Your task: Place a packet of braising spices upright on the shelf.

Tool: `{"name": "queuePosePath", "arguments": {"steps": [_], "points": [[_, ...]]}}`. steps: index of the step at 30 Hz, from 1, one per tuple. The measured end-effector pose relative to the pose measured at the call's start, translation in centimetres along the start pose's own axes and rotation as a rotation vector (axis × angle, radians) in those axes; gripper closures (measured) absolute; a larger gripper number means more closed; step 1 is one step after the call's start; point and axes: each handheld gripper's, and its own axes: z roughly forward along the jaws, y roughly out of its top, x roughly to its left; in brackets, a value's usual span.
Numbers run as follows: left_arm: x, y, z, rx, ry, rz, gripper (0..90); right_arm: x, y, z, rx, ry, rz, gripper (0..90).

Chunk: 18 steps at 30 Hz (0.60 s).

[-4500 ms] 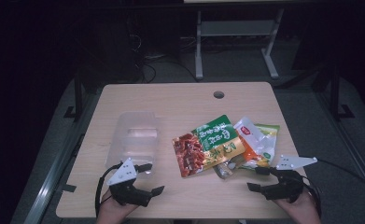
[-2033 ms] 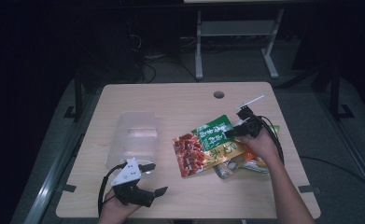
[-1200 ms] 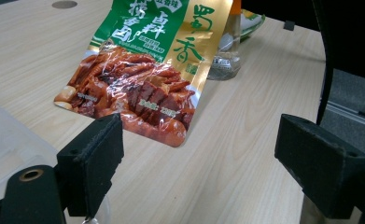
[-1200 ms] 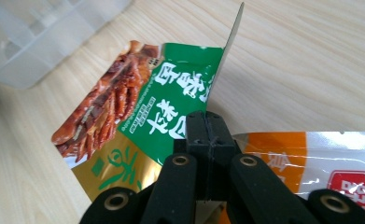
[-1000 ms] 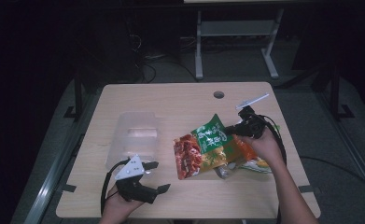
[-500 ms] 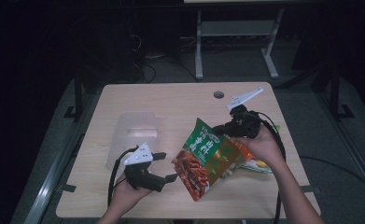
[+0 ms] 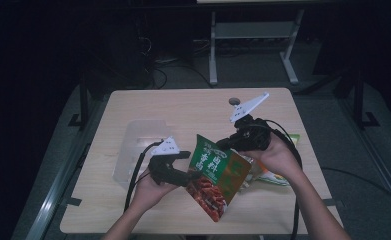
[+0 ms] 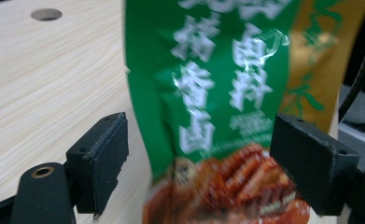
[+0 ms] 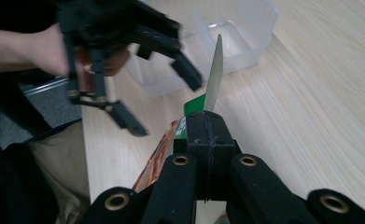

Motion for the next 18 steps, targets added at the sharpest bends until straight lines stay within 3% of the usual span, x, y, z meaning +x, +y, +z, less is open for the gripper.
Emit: {"name": "queuePosePath", "arguments": {"steps": [3, 4, 5, 6, 8, 12, 18], "points": [[0.7, 0.5, 0.6, 0.011, -0.030, -0.046, 23.5, 0.4, 0.2, 0.0, 0.007, 0.016, -0.017, 89.9], [1.0, 0.6, 0.8, 0.019, -0.053, -0.062, 32.5, 0.7, 0.4, 0.1, 0.014, 0.022, -0.028, 89.9], [1.3, 0.8, 1.1, 0.029, -0.102, -0.073, 32.5, 0.7, 0.4, 0.1, 0.014, 0.022, -0.028, 89.9], [1.4, 0.8, 1.1, 0.030, -0.117, -0.077, 46.6, 0.9, 0.6, 0.3, 0.023, 0.021, -0.037, 89.9], [1.5, 0.8, 1.2, 0.049, -0.112, -0.086, 53.5, 0.9, 0.6, 0.5, 0.036, 0.016, -0.047, 89.9], [2.3, 0.7, 0.9, 0.049, -0.173, -0.127, 72.7, 0.8, 0.4, 0.5, 0.042, 0.007, -0.054, 89.9], [2.3, 0.5, 0.3, 0.017, -0.176, -0.123, 84.0, 0.8, 0.5, 0.4, 0.028, 0.004, -0.046, 89.9]]}}
